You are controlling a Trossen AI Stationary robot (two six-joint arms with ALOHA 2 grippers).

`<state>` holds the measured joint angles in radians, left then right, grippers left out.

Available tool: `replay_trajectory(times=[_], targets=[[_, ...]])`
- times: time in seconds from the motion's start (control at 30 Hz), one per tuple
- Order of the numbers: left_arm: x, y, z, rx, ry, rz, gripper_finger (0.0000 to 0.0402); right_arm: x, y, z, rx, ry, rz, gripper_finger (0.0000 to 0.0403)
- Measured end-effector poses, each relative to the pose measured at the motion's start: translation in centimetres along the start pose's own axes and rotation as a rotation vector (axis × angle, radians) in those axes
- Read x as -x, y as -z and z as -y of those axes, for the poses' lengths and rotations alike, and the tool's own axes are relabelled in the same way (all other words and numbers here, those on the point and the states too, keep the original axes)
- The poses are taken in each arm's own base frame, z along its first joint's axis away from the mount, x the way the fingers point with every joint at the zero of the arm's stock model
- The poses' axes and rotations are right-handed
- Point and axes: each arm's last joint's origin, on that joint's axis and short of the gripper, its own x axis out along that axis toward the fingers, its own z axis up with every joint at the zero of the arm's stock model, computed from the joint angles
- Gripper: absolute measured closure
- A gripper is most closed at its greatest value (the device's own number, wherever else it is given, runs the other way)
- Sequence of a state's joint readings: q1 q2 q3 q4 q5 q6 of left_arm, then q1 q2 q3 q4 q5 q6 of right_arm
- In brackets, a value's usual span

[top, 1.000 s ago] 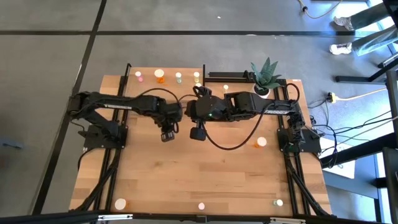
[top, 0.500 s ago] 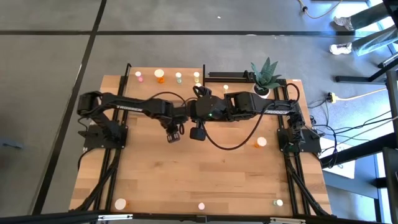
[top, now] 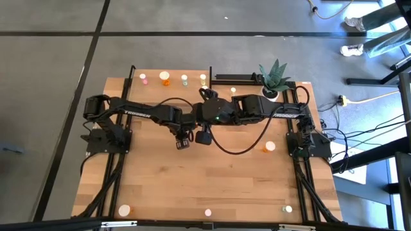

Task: Pick and place medicine bottles onto shelf by color
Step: Put the left blue pill bottle on the shelf aligned with the other blue pill bottle

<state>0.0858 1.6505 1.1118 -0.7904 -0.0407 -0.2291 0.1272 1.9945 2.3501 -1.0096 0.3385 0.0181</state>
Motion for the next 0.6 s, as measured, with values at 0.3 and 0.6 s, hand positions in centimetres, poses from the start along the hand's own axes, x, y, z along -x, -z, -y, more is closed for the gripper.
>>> replay_trajectory(times=[0.3, 0.6], targets=[[-0.1, 0.0, 0.1, -0.005, -0.009, 0.0, 0.0313, 0.0, 0.0, 0.0, 0.0, 0.0, 0.0, 0.0389], [-1.8, -0.4, 0.8, -0.022, 0.008, -0.014, 0.0313, 0.0, 0.0, 0.0, -0.001, 0.0, 0.005, 0.0389]])
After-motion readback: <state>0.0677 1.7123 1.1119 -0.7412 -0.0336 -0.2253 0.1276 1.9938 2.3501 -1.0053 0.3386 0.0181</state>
